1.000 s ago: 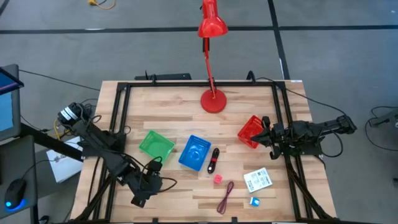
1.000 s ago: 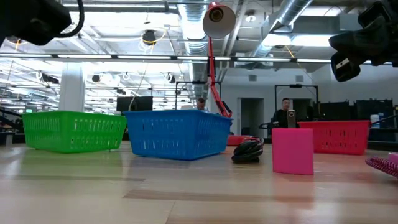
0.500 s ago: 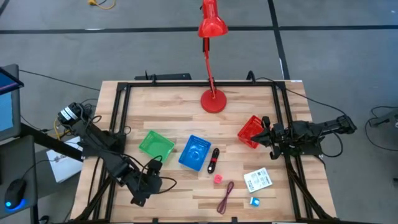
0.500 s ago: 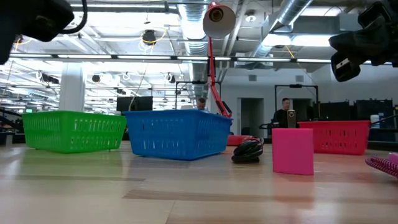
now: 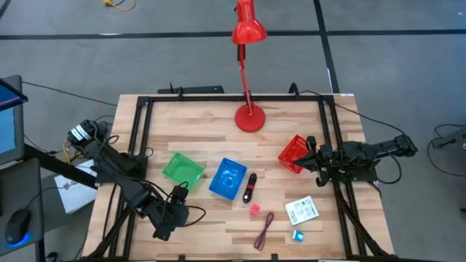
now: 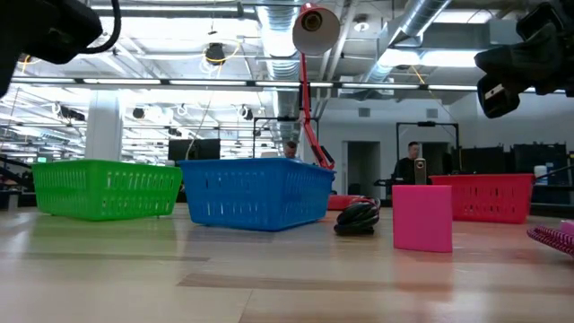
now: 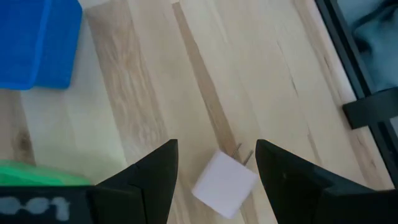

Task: Pick and place items into bin
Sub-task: Put the white charger adapter into the green basket

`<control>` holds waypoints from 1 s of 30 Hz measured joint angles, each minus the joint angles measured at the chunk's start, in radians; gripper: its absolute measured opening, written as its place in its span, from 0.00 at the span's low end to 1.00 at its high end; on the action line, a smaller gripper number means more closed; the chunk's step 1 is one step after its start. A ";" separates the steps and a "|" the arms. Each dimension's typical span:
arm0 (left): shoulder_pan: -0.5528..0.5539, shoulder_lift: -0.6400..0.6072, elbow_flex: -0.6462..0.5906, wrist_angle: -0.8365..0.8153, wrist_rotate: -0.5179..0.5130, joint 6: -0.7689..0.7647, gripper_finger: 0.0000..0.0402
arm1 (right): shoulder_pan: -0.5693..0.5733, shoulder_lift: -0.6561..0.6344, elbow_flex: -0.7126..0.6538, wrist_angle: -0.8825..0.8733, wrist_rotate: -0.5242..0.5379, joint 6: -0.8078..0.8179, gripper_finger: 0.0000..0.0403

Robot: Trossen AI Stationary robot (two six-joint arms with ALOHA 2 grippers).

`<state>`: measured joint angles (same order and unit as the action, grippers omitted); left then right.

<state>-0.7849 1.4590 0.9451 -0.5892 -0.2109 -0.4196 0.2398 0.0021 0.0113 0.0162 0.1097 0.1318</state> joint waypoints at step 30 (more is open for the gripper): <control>-0.030 0.015 -0.053 0.053 0.038 -0.049 0.76 | 0.000 0.000 0.000 0.000 0.000 0.000 0.00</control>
<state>-0.8149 1.4742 0.8920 -0.5365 -0.1725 -0.4686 0.2398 0.0017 0.0113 0.0162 0.1095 0.1314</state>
